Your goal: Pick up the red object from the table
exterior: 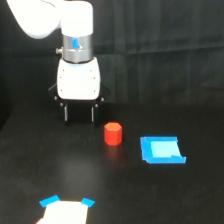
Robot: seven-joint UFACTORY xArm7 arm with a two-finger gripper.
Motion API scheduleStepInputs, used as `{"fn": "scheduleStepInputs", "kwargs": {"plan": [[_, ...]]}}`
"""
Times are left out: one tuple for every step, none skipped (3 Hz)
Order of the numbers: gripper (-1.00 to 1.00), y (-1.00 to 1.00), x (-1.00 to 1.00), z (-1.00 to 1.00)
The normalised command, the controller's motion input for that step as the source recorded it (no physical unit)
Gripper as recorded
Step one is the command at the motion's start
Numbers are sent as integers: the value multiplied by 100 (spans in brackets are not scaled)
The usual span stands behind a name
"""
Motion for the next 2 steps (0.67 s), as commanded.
{"fn": "scheduleStepInputs", "kwargs": {"plan": [[70, -100, 97, -9], [49, -96, 47, -7]]}}
